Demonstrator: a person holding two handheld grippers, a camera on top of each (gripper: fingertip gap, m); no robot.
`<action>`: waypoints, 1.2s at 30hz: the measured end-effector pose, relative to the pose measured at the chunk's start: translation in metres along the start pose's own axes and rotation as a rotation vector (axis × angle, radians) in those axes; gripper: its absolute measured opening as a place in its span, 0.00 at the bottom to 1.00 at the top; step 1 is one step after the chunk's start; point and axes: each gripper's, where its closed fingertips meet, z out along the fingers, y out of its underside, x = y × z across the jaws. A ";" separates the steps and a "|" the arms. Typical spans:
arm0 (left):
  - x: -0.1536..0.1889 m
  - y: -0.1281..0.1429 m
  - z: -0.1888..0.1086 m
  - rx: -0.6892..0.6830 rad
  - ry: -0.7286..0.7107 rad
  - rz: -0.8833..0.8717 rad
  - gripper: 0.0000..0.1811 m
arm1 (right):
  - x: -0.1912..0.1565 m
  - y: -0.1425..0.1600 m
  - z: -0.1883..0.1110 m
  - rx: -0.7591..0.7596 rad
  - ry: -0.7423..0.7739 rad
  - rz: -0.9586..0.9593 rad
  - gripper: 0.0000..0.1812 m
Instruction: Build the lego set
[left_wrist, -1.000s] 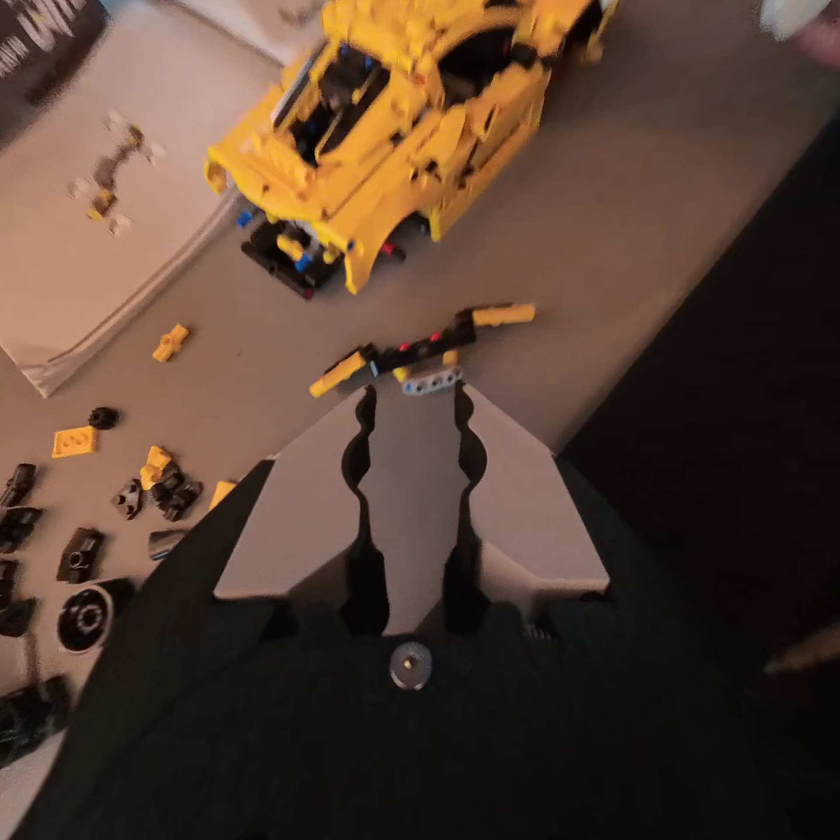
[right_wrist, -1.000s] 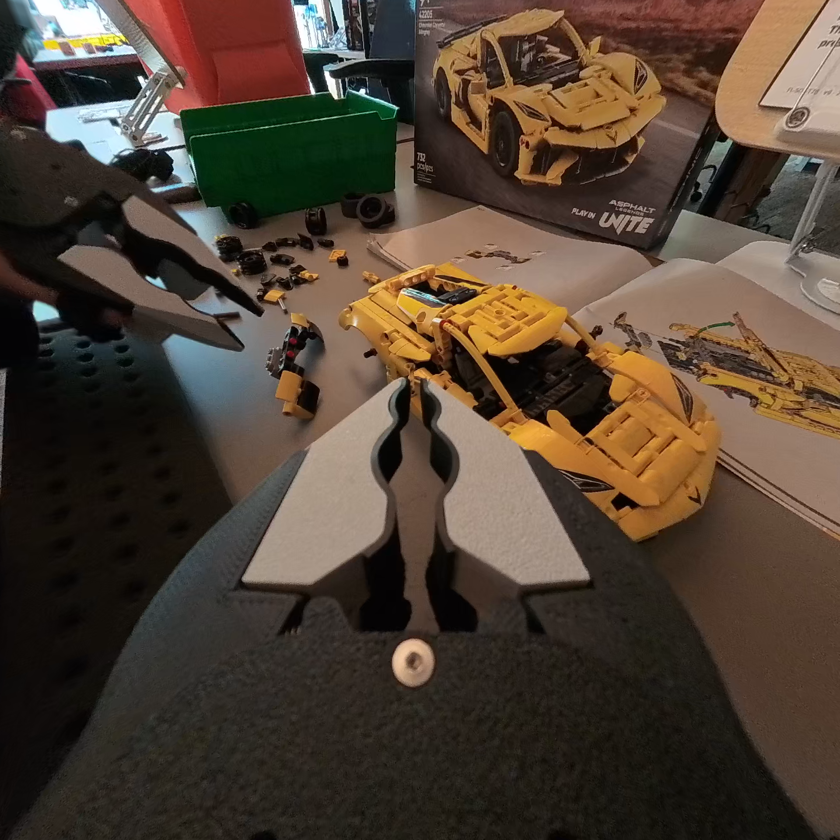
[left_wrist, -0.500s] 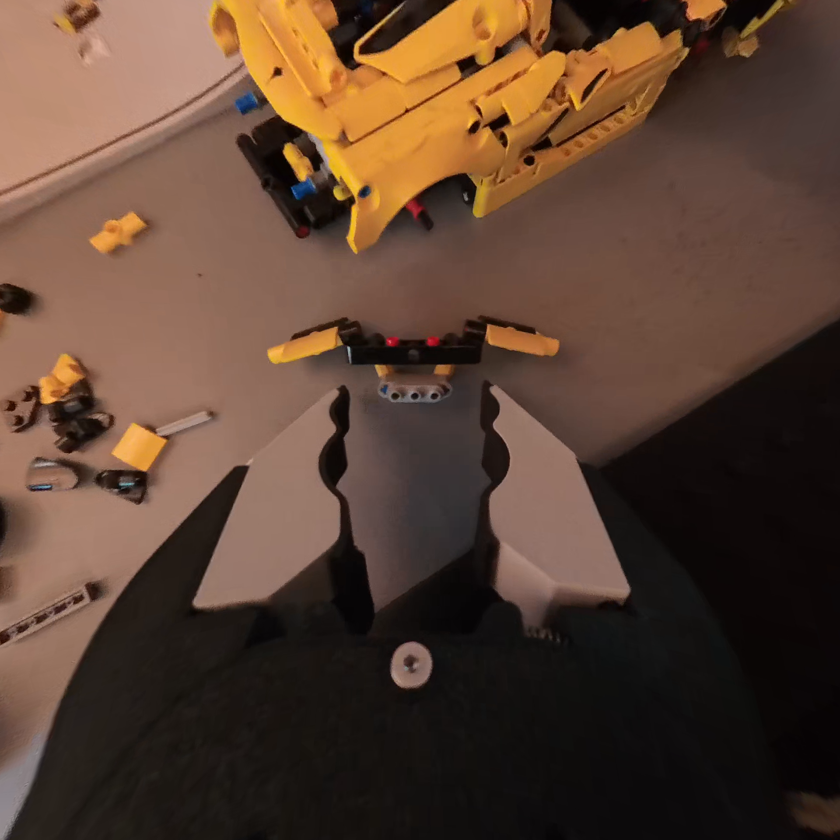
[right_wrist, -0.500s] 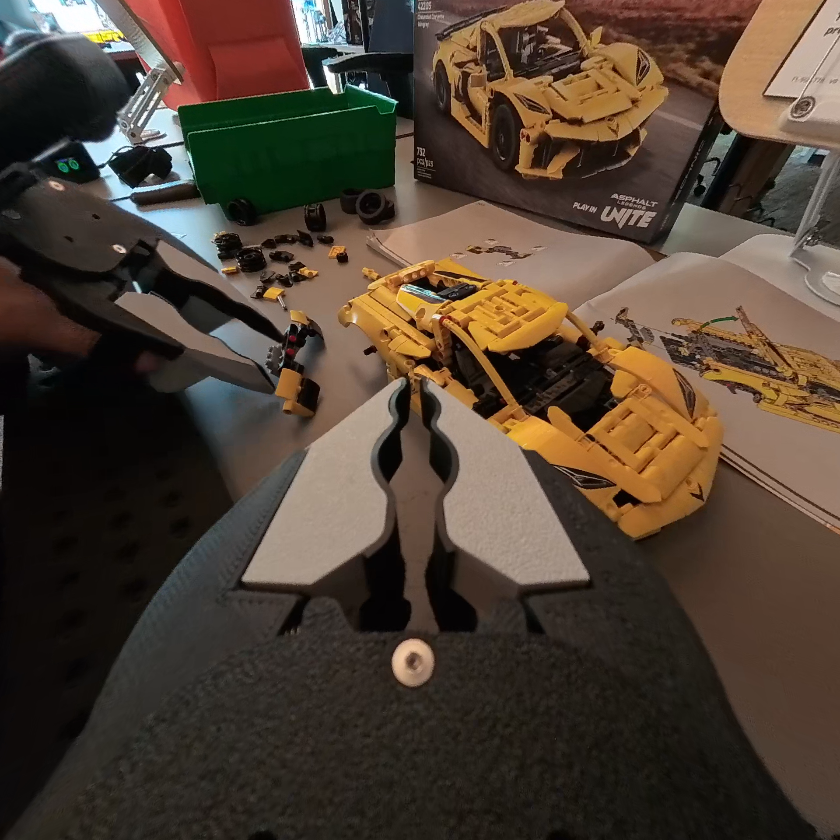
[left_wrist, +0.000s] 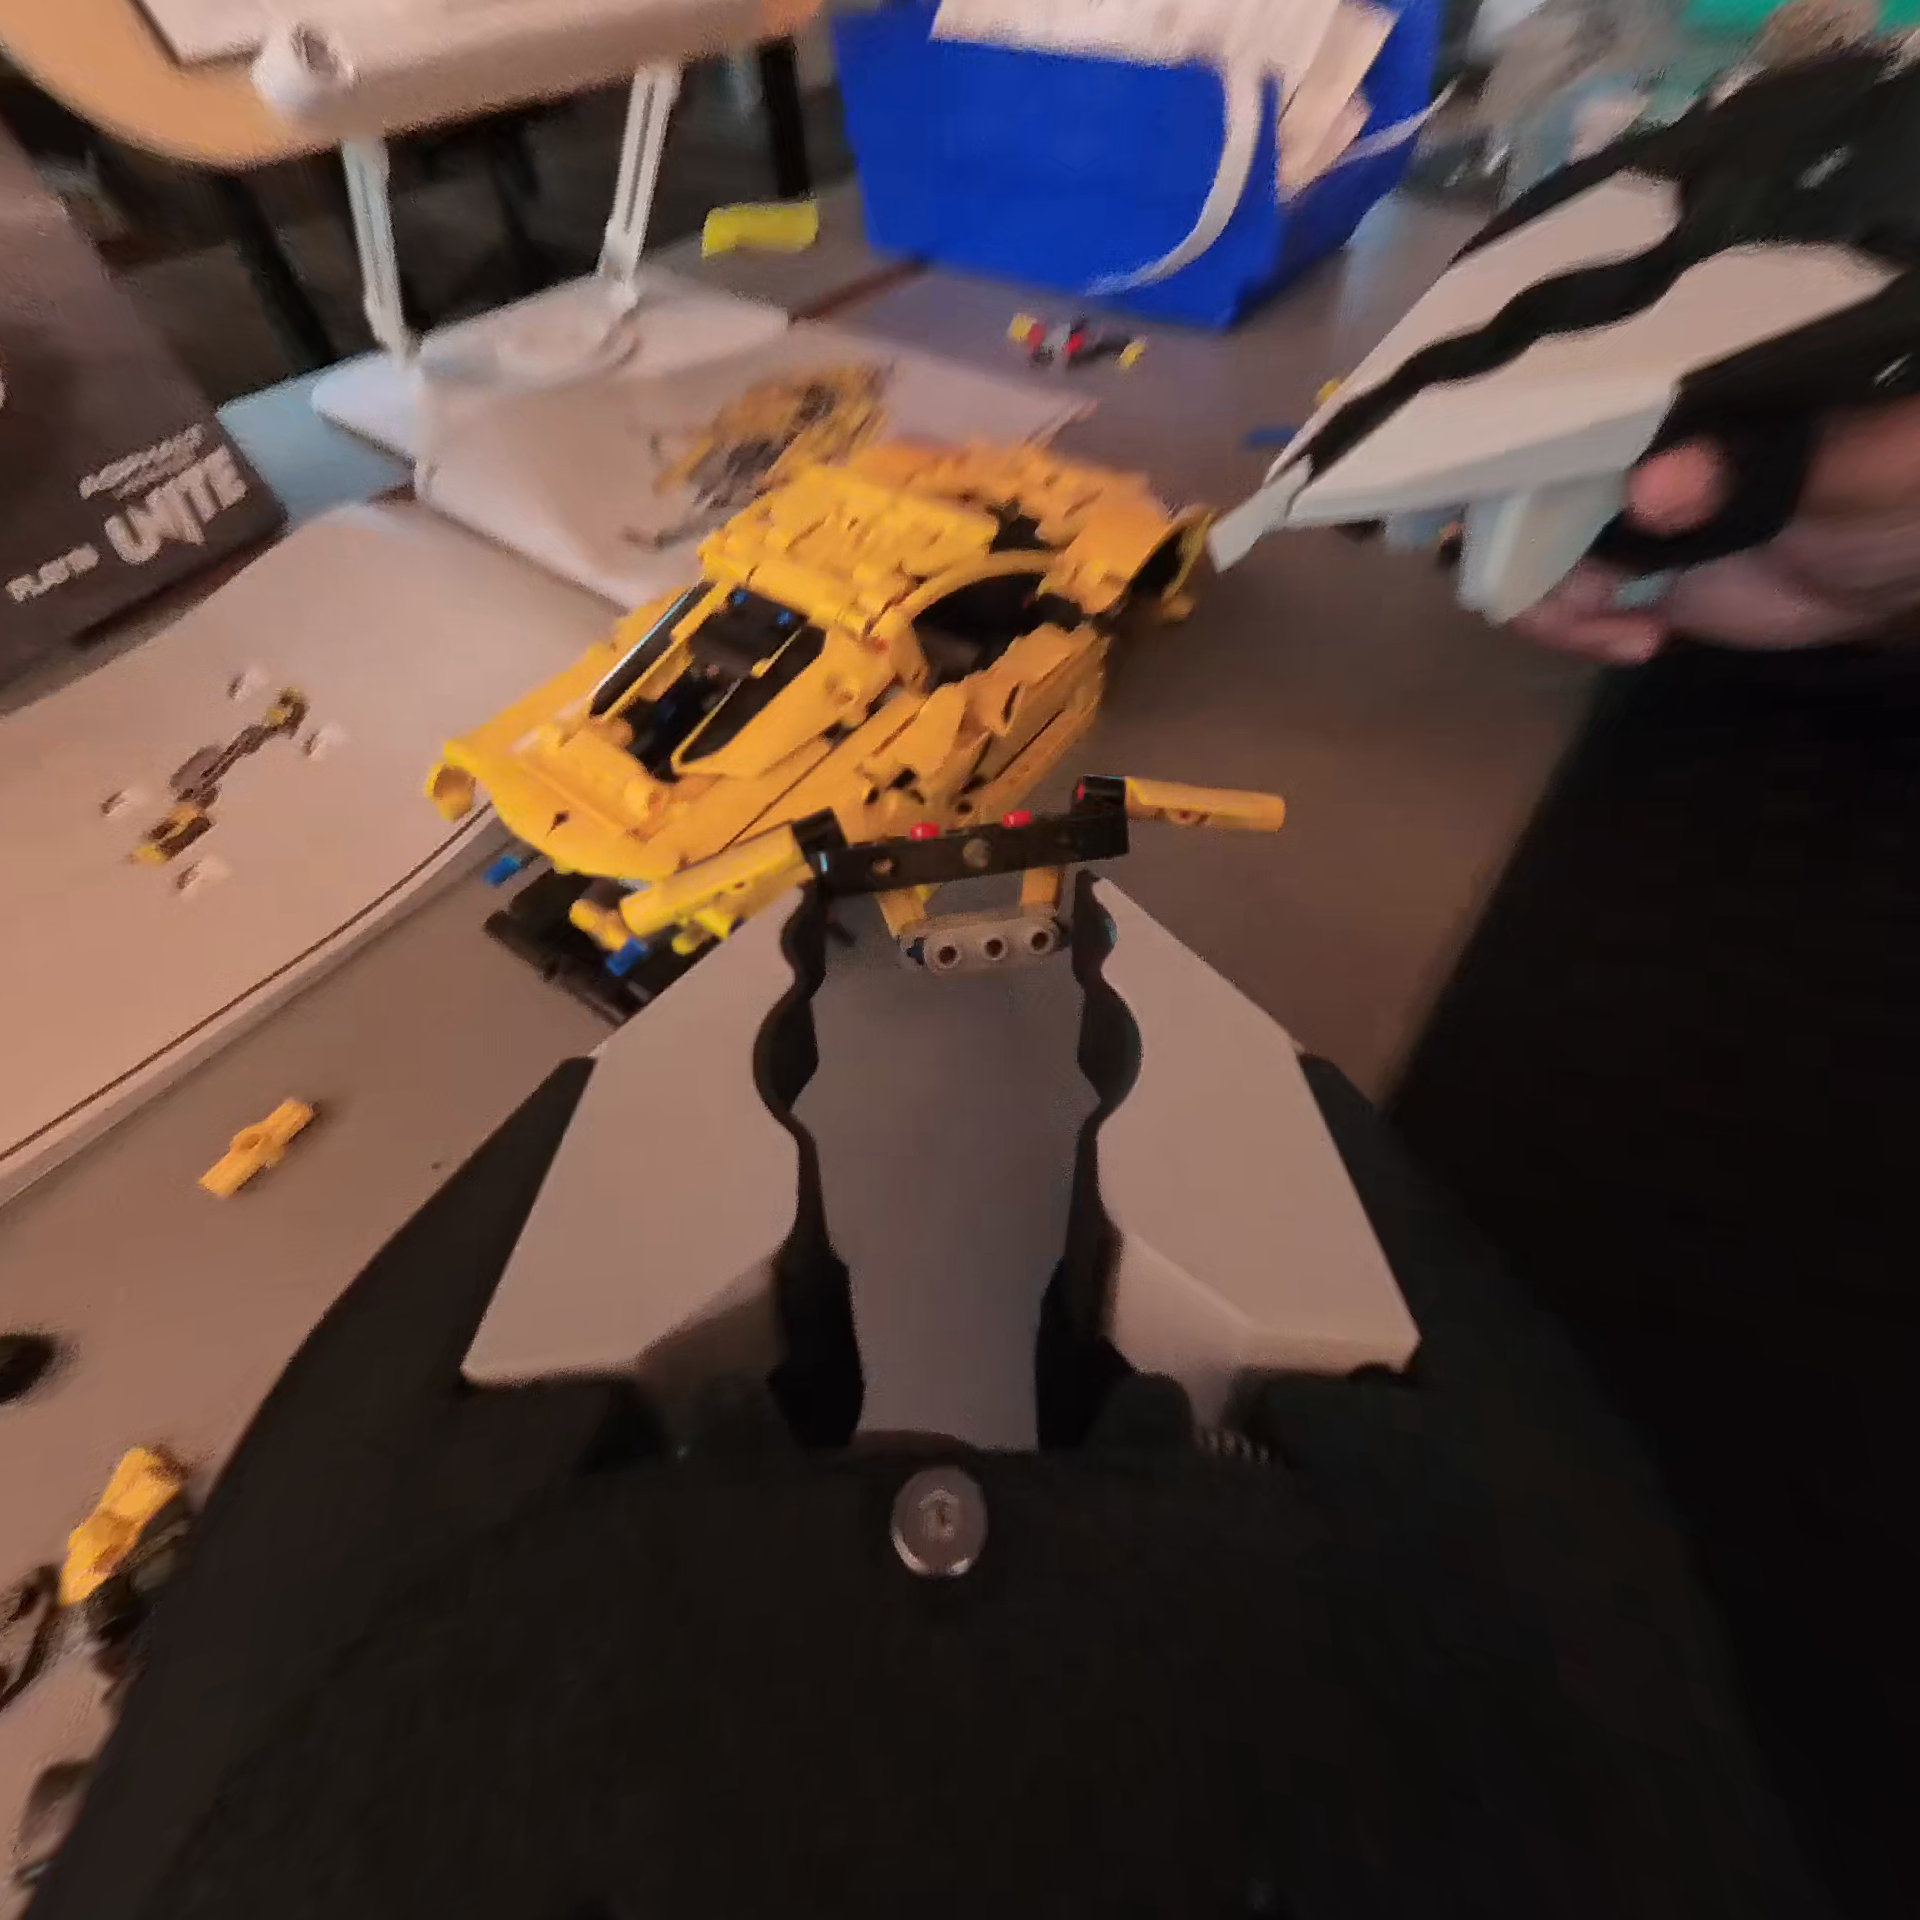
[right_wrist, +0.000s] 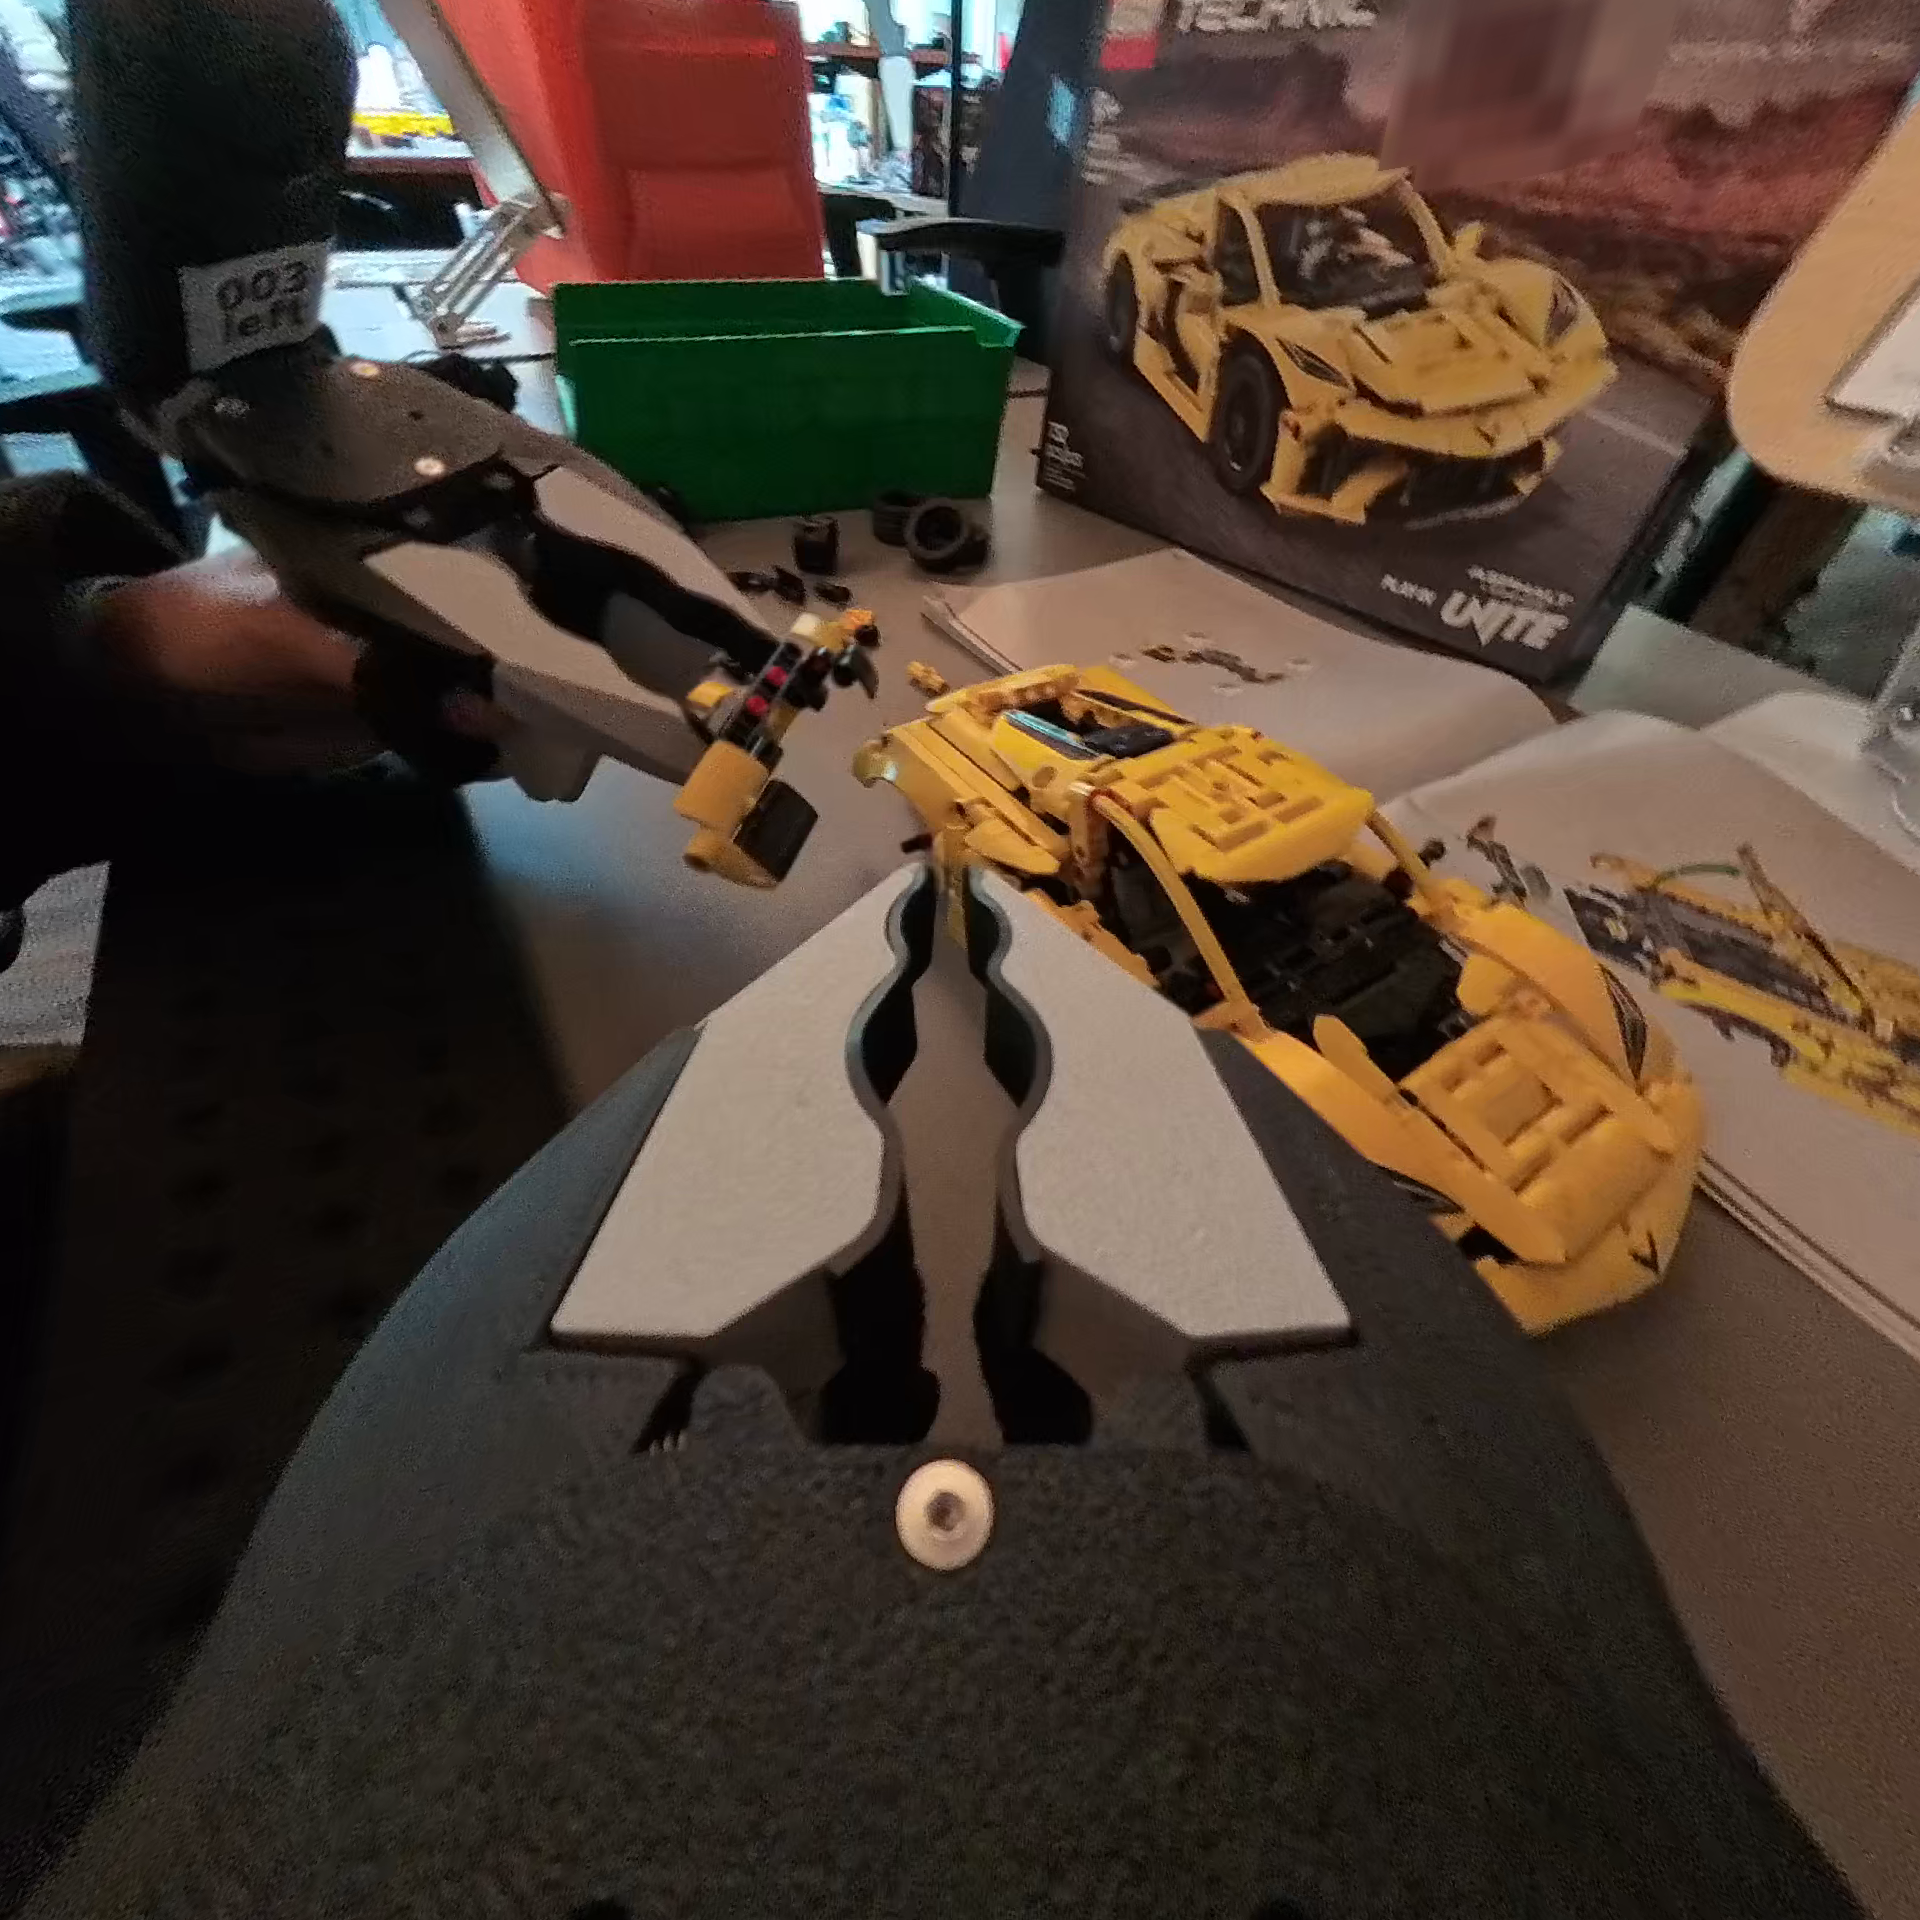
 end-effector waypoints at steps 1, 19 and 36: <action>0.003 -0.004 -0.003 0.025 0.010 0.004 0.26 | -0.005 -0.001 0.001 0.005 -0.018 -0.026 0.02; 0.018 -0.033 -0.019 0.197 0.114 -0.157 0.26 | -0.024 -0.052 -0.001 0.284 -0.004 -0.197 0.07; -0.008 -0.045 -0.034 0.266 -0.153 -0.131 0.26 | -0.001 -0.096 0.018 0.082 -0.050 -0.604 0.17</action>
